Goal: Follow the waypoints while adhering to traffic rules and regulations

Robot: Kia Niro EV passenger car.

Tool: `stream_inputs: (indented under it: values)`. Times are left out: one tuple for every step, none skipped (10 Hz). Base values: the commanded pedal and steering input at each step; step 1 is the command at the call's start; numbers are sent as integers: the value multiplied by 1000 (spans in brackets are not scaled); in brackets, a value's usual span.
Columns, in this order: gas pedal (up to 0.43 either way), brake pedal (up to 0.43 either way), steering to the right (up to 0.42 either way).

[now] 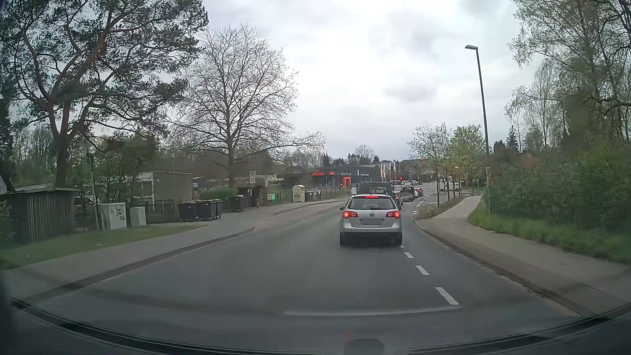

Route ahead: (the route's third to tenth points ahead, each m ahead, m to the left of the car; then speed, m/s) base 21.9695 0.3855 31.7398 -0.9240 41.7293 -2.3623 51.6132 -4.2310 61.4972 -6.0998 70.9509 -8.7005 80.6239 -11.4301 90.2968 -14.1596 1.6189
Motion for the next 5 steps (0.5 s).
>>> stream_inputs:
  values:
    - [0, 6, 30]
    - [0, 0, 31]
    - [0, 0, 30]
    - [0, 0, 31]
    - [0, 0, 31]
